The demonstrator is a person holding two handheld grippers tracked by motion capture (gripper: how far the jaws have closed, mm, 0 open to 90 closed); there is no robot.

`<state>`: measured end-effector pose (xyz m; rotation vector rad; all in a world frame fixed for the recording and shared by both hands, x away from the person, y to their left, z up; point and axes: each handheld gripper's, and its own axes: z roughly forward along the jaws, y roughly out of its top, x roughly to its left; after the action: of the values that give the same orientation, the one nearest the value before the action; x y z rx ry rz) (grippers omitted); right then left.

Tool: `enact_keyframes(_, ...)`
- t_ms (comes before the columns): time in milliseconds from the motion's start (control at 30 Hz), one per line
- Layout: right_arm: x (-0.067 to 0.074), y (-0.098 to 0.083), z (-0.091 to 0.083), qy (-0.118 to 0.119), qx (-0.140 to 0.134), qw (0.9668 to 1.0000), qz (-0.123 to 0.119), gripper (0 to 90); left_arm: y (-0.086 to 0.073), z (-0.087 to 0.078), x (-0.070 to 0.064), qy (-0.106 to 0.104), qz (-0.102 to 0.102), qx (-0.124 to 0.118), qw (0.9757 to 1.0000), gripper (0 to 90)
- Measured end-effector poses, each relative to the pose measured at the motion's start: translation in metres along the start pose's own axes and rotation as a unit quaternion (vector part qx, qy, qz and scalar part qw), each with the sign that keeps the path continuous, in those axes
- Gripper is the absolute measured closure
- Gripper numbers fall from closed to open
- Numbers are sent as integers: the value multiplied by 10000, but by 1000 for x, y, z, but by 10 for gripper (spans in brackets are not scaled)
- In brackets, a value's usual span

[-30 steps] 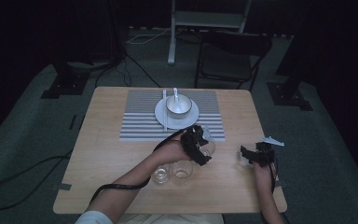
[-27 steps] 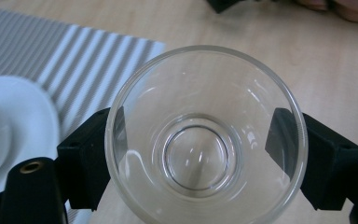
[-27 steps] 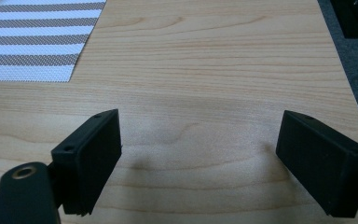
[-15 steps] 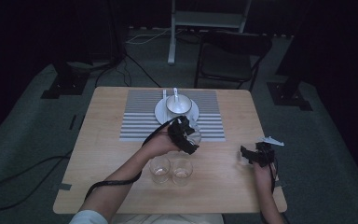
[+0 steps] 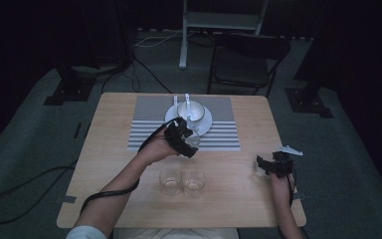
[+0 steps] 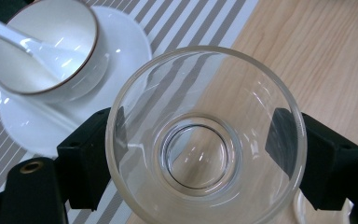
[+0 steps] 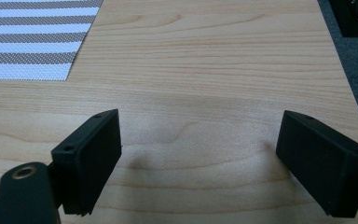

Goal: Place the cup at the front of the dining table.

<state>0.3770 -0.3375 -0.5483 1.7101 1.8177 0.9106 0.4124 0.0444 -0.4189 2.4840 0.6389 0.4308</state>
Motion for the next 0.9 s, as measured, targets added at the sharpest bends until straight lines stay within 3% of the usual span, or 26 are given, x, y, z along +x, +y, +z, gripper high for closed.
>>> enact_keyframes(467,0,0,0,-22,9,10000,-7,135,-26,-8,25,201,-264,197,9993,184)
enact_keyframes(900,0,0,0,-36,16,10000,-18,135,-47,-14,54,527,-574,334,9964,184)
